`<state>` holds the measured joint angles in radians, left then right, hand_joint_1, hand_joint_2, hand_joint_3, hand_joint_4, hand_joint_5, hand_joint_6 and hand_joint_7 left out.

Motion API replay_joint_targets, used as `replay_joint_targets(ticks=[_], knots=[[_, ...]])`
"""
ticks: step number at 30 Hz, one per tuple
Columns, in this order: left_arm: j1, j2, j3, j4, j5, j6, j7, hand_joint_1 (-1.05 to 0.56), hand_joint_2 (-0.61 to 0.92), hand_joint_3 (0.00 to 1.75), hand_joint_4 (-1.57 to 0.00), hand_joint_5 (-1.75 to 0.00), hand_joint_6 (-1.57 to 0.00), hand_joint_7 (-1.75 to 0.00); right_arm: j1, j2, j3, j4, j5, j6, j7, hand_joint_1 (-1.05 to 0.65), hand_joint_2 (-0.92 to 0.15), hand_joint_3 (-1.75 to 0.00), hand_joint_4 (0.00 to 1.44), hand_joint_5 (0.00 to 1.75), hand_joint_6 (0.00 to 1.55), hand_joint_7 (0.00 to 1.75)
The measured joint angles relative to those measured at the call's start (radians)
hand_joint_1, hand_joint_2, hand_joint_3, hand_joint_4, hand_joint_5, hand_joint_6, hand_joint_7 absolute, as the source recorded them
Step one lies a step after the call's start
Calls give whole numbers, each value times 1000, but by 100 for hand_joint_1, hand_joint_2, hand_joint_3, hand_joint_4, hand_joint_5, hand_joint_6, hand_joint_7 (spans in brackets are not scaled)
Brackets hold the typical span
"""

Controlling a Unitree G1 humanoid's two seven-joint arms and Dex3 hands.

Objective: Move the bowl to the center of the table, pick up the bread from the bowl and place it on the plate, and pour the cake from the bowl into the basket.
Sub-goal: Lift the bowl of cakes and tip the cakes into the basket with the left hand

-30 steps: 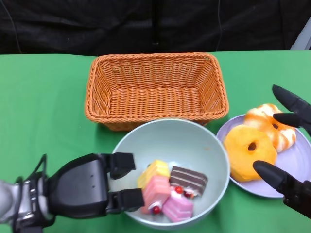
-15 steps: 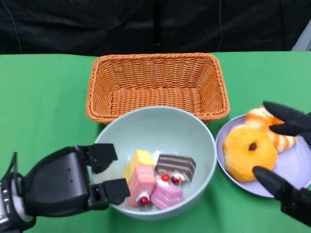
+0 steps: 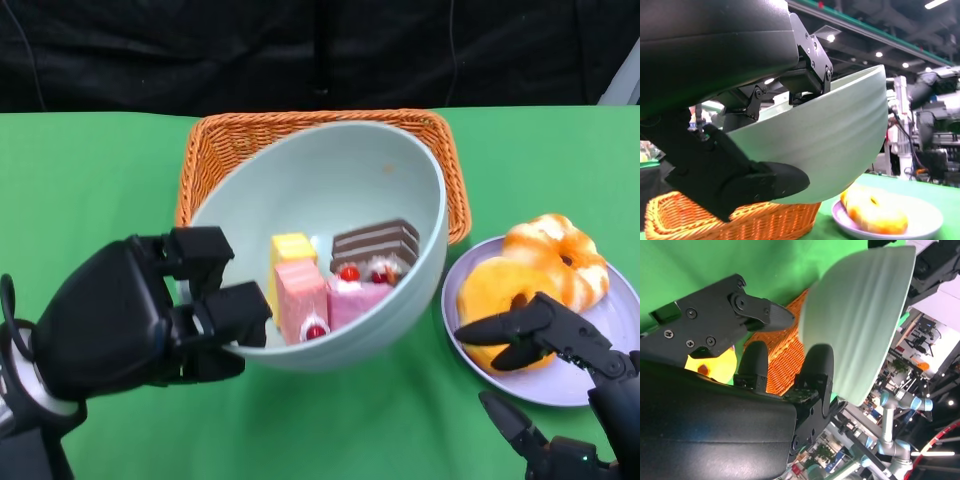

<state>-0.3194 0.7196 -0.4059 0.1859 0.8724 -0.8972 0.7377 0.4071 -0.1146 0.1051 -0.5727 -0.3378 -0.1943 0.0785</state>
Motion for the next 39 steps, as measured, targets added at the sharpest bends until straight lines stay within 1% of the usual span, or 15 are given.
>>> replay_joint_targets(ticks=[3,5,8,9,11,13,15,18,20,24,33,34,35,37,39], knots=[[0,-50,27,21,-136,-27,-96,-19,19,167,-105,-175,-81,-175,0,13,16,34,22,-45,-16,7,-31,-139,60,156,62,125],[0,-83,44,22,-228,-23,-178,-20,19,167,-105,-175,-81,-175,0,21,24,45,32,-60,-23,7,-29,-142,61,158,62,128],[0,-119,77,21,-298,-14,-271,-21,19,168,-106,-175,-82,-175,-2,24,28,54,38,-77,-32,8,-28,-144,62,158,62,129],[0,-132,81,20,-338,-4,-313,-16,17,172,-105,-175,-83,-174,-2,23,27,60,40,-85,-34,11,-28,-147,65,159,65,132],[0,-190,80,16,-471,55,-411,-13,17,174,-105,-175,-84,-173,-4,23,27,80,45,-112,-35,10,-27,-150,68,159,66,134],[0,-259,82,4,-606,150,-512,-13,18,174,-104,-175,-85,-173,-5,22,27,92,49,-133,-35,9,-27,-149,69,159,66,135],[0,-320,96,-2,-715,246,-602,-13,20,175,-104,-175,-85,-171,-4,22,27,95,58,-139,-35,8,-29,-146,67,158,60,136],[-3,-395,129,-7,-854,371,-712,-13,22,171,-103,-175,-85,-169,1,22,28,97,65,-139,-35,7,-31,-141,66,158,56,137],[-4,-438,156,-15,-913,446,-759,-13,23,170,-102,-175,-85,-168,2,23,32,97,65,-139,-35,7,-32,-138,65,157,54,137],[-5,-489,203,-20,-944,518,-811,-13,23,169,-101,-175,-85,-169,11,25,35,97,63,-138,-36,7,-34,-136,65,157,53,137],[-5,-535,262,-44,-925,538,-864,-14,23,168,-101,-175,-85,-169,14,26,36,97,62,-137,-36,6,-34,-134,65,156,53,137],[-7,-554,266,-47,-940,563,-868,-17,21,167,-101,-175,-86,-169,15,26,36,96,62,-136,-36,6,-33,-133,64,156,53,136],[-16,-587,282,-46,-981,623,-867,-19,21,166,-101,-175,-87,-169,18,26,36,96,62,-132,-36,6,-33,-132,64,155,54,136],[-41,-668,313,-33,-1064,746,-857,-20,21,166,-103,-175,-87,-171,22,26,41,96,62,-126,-36,7,-32,-131,64,155,55,135],[-75,-741,342,-10,-1117,840,-831,-19,22,166,-105,-175,-88,-173,26,27,45,95,61,-127,-36,6,-31,-132,65,154,56,133]])
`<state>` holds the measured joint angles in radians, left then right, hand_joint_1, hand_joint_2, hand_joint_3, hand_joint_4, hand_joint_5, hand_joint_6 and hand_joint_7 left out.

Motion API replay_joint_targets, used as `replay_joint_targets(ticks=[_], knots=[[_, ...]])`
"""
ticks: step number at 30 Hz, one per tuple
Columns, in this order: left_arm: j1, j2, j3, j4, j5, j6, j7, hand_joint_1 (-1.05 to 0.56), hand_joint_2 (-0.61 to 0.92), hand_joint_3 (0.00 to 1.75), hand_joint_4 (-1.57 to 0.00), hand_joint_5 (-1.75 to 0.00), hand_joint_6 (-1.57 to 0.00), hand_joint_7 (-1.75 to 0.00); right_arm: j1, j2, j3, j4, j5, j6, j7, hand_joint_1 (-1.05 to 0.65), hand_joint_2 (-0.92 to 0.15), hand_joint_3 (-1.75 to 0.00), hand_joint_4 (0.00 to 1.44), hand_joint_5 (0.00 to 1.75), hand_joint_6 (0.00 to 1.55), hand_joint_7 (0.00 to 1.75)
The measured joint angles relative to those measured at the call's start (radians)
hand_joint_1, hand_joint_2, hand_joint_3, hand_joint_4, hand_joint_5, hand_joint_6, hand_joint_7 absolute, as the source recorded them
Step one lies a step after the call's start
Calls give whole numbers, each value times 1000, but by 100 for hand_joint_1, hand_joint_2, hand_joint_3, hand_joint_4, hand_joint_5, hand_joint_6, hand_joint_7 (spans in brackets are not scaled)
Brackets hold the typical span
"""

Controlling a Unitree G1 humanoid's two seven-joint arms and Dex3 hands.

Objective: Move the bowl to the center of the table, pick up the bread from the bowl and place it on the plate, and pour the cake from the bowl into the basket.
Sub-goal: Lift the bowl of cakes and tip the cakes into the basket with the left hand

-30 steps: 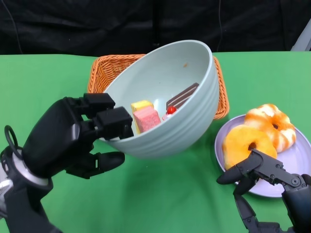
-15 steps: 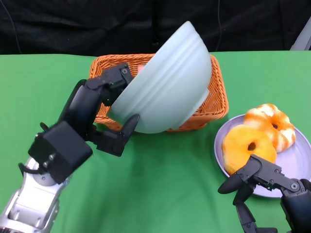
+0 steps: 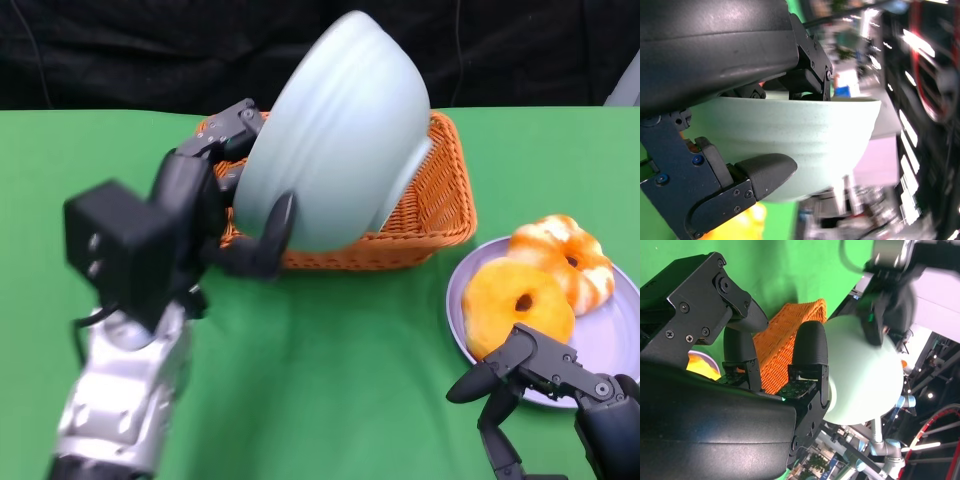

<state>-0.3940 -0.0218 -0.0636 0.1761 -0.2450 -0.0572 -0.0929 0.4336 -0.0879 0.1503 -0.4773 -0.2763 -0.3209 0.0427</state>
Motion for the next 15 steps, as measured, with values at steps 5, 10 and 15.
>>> replay_joint_targets(ticks=[5,10,15], knots=[[-52,-98,69,18,-78,135,43,-14,25,169,-108,-175,-89,-174,12,0,6,0,-3,0,0,7,-31,-132,65,155,56,132],[-60,-128,113,18,-83,199,67,-13,28,170,-109,-175,-89,-175,13,0,10,0,-8,0,-1,7,-31,-131,65,155,57,132],[-62,-143,137,17,-92,224,72,-13,28,172,-111,-175,-90,-175,14,0,13,0,-9,0,-1,7,-31,-130,65,155,57,132]])
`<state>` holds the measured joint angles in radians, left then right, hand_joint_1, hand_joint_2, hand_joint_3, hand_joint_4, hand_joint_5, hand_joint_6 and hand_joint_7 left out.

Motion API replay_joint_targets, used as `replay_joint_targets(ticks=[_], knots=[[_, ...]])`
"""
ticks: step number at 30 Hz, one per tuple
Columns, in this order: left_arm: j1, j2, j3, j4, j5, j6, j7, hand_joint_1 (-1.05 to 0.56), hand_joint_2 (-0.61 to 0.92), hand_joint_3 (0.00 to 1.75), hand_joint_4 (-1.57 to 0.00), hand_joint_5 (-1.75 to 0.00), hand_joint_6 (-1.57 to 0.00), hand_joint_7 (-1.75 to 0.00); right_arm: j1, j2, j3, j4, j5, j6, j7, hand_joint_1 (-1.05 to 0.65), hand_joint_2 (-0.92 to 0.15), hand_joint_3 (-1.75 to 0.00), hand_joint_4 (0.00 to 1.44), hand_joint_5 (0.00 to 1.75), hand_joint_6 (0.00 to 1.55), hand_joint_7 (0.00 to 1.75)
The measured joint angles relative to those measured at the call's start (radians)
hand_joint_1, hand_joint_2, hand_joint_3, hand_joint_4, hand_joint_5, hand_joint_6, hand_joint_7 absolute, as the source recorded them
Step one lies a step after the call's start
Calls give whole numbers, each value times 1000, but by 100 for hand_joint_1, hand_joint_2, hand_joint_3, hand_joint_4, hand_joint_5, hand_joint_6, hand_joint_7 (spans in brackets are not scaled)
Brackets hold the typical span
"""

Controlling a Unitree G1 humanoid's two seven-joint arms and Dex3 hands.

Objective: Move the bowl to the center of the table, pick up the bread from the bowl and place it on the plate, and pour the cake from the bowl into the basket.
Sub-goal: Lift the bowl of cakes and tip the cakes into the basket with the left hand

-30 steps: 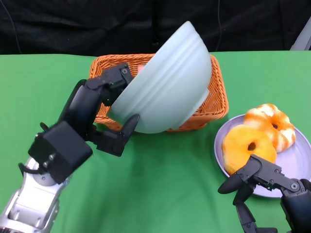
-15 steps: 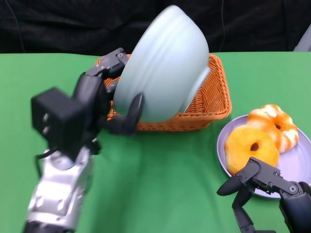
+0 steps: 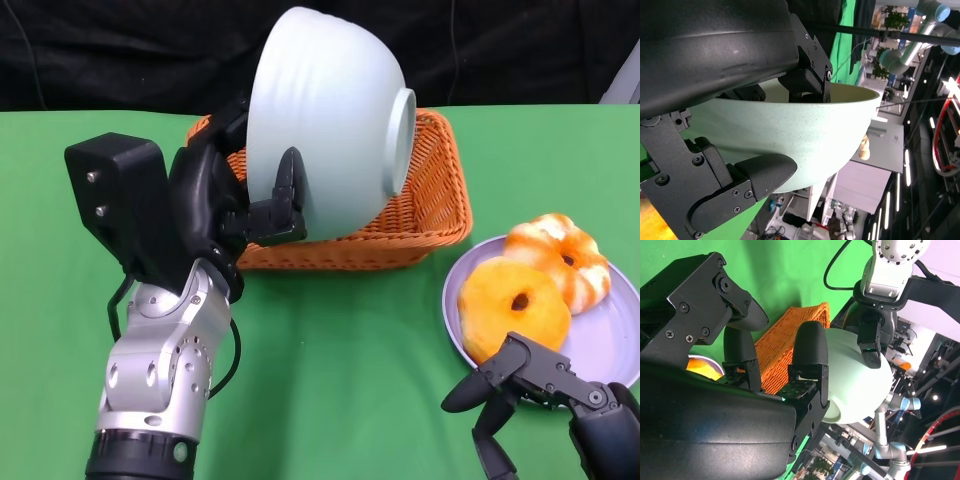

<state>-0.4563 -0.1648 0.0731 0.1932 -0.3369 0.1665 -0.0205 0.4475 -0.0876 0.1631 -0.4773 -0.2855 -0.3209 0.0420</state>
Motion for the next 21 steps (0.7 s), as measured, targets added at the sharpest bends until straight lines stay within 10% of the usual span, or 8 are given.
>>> replay_joint_targets(ticks=[21], knots=[[-70,-130,293,61,-410,234,232,-22,36,167,-112,-175,-80,-175,1,0,1,0,7,-3,-1,8,-31,-132,65,156,57,131]])
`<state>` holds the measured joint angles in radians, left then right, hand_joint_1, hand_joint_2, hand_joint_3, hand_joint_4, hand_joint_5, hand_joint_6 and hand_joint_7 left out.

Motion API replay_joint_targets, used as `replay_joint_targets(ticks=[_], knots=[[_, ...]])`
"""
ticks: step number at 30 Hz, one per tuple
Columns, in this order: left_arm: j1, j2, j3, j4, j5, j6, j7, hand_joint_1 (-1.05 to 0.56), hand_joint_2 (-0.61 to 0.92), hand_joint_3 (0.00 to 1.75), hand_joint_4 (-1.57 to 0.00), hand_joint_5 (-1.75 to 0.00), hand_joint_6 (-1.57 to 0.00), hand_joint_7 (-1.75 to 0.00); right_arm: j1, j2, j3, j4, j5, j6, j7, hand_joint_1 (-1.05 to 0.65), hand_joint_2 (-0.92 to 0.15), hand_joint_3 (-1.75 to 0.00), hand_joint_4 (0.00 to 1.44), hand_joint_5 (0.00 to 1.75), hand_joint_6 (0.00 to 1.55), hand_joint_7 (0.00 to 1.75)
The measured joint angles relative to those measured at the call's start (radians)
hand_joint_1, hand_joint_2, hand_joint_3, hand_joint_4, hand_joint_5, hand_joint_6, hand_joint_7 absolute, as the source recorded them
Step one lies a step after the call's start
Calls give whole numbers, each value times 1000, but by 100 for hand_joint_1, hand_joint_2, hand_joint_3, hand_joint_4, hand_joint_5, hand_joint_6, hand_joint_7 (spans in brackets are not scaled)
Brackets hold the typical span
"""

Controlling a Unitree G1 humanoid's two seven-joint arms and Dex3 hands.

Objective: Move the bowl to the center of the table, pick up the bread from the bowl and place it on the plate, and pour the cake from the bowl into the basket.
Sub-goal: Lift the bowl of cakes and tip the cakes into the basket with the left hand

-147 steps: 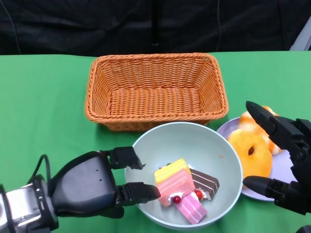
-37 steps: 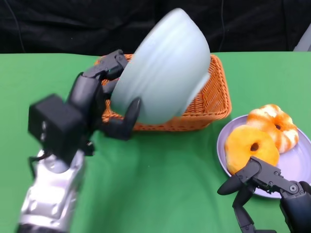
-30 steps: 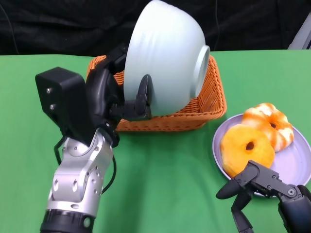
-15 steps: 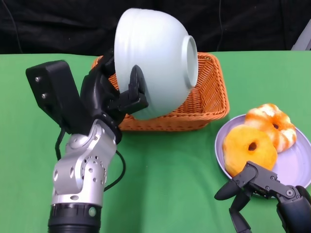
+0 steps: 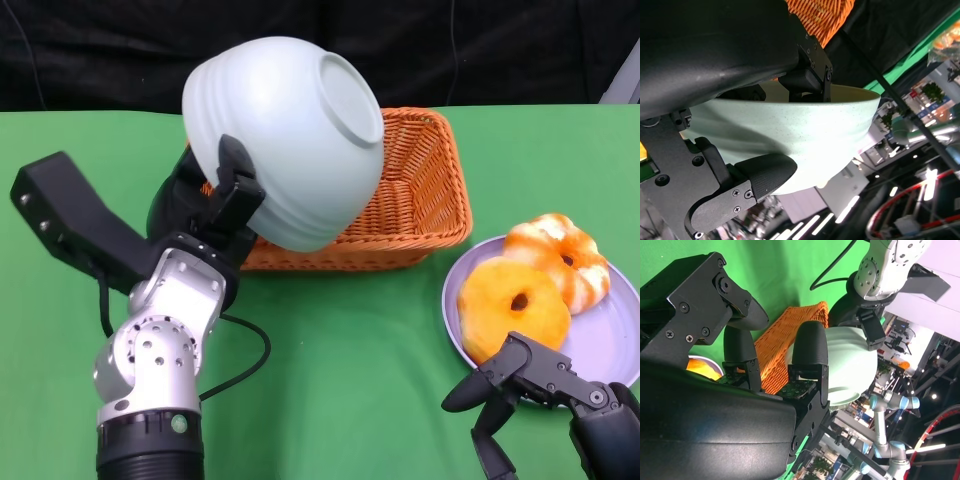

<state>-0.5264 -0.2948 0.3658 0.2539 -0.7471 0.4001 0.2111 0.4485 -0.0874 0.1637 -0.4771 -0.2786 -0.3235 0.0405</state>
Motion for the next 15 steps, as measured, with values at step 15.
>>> replay_joint_targets(ticks=[15], knots=[[0,4,13,111,-106,-41,-257,-31,23,175,-113,-175,-89,-175,0,0,0,1,21,-1,0,9,-28,-135,64,156,61,130]])
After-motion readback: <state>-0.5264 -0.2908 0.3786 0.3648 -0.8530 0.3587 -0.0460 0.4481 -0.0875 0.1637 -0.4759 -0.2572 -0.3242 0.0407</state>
